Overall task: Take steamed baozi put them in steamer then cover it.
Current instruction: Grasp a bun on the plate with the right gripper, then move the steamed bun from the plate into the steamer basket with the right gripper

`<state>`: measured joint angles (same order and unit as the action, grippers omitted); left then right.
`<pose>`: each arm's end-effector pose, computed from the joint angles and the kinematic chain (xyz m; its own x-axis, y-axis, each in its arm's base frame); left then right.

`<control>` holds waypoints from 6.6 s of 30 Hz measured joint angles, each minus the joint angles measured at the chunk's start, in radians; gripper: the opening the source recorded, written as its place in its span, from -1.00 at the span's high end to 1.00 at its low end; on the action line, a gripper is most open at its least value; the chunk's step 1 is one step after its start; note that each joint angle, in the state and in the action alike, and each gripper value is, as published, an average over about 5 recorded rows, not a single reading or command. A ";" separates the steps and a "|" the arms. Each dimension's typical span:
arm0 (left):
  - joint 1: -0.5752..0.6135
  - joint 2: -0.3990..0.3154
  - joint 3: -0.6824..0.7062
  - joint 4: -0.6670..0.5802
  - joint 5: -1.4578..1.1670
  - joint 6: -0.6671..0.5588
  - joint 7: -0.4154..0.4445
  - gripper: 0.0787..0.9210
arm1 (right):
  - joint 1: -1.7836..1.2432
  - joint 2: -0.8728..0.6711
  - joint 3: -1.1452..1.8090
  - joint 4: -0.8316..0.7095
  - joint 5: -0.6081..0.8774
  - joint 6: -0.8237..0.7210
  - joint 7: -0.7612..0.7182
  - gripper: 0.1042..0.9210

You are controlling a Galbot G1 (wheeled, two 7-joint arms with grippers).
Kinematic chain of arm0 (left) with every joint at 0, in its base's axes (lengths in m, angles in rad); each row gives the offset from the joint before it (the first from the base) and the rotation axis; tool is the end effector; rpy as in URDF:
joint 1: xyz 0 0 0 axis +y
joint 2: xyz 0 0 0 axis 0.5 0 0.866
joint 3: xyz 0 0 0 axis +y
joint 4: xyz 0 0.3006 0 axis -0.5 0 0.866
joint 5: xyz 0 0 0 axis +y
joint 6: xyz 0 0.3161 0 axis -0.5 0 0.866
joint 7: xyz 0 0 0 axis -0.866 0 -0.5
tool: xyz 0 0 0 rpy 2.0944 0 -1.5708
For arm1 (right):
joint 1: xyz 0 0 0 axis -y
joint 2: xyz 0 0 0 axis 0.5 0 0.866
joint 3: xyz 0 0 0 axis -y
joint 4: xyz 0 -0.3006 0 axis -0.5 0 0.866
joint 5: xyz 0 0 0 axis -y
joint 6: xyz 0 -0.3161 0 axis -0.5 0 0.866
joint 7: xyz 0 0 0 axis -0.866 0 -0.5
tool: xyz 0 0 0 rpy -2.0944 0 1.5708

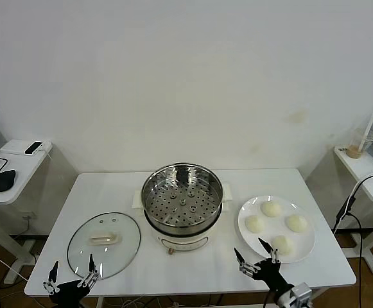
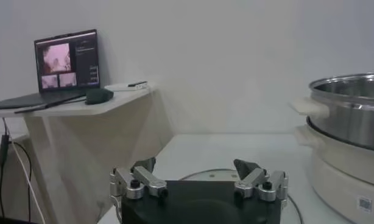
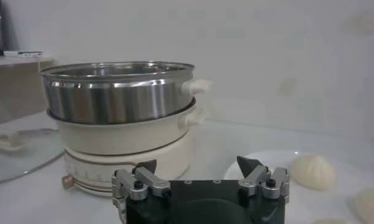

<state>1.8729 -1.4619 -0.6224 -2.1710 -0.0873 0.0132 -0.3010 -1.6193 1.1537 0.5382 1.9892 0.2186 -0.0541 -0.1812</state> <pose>0.0889 0.0389 -0.2712 -0.9274 -0.3153 0.2013 -0.2946 0.9472 0.1265 0.1585 -0.0736 -0.2873 -0.9147 -0.3162 0.2518 -0.3489 0.9321 -0.0968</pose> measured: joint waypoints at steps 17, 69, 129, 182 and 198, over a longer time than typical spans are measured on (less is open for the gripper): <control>-0.021 0.016 -0.062 -0.066 0.047 0.128 0.067 -0.77 | 0.288 -0.221 0.048 -0.158 -0.437 -0.035 -0.202 -0.76; -0.044 0.036 -0.147 -0.097 0.084 0.180 0.104 -0.77 | 1.423 -0.220 -0.872 -1.087 -0.731 0.025 -0.874 -0.69; -0.040 0.044 -0.139 -0.107 0.089 0.197 0.106 -0.77 | 1.476 -0.235 -0.960 -1.096 -0.670 -0.036 -0.911 -0.15; -0.032 0.069 -0.146 -0.127 0.064 0.200 0.104 -0.77 | 2.070 0.004 -1.647 -0.808 -0.174 0.130 -0.762 -0.05; -0.050 0.059 -0.150 -0.130 0.060 0.206 0.104 -0.77 | 2.021 0.092 -1.728 -0.924 -0.411 0.372 -0.638 -0.03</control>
<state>1.8226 -1.4028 -0.7727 -2.3010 -0.0271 0.2192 -0.1968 0.4019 1.2460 -1.1900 1.0648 -0.1923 0.3174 -0.8191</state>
